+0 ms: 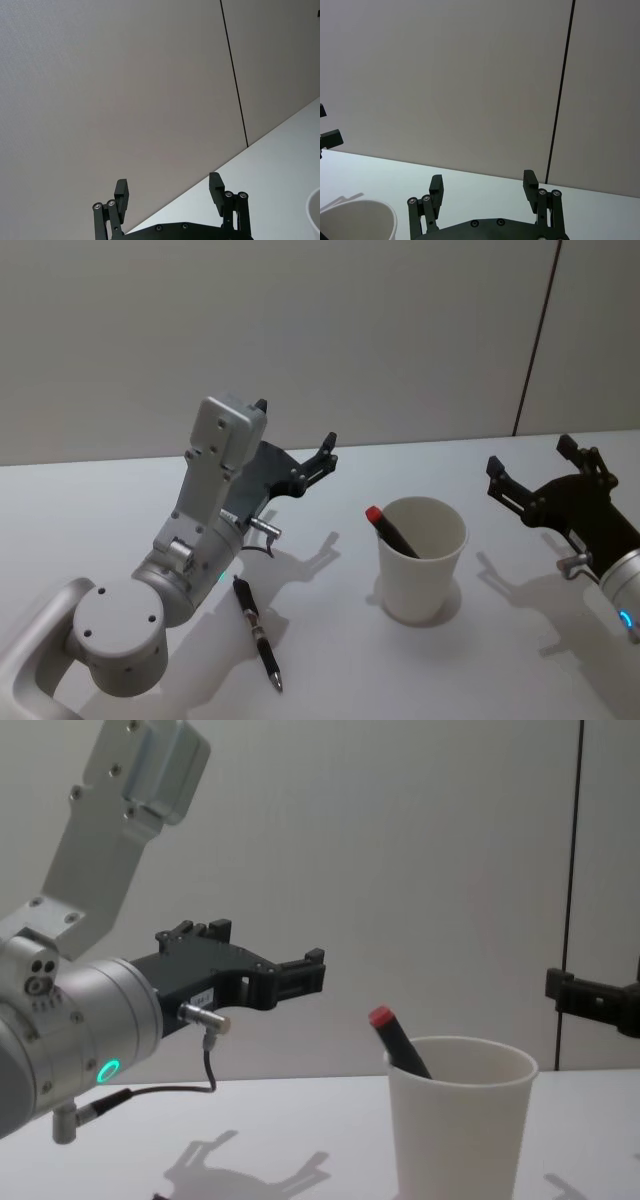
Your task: Place the pen into the pen holder.
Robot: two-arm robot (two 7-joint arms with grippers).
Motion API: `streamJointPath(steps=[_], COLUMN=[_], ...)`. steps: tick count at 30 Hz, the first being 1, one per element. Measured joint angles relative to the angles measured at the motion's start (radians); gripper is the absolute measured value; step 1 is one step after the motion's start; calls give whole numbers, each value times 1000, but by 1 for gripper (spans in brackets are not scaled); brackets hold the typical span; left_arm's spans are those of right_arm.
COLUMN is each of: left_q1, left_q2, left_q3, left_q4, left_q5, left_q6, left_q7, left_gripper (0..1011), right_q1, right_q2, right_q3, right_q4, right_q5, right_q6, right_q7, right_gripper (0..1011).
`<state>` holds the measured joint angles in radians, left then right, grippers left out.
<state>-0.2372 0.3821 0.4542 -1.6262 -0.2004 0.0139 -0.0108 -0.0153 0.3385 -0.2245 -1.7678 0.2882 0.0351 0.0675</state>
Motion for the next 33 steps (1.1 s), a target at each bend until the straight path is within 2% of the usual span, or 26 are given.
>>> streamJointPath(steps=[33], left_q1=[0], left_q2=[0], left_q3=[0], left_q4=[0], left_q5=[0], left_q6=[0], left_q7=[0], left_gripper=[1001], right_q1=[1], right_q2=[-1], right_q3=[-1], right_q4=[1], right_q5=[-1], right_q6=[-1], right_q7=[-1], right_gripper=[1001])
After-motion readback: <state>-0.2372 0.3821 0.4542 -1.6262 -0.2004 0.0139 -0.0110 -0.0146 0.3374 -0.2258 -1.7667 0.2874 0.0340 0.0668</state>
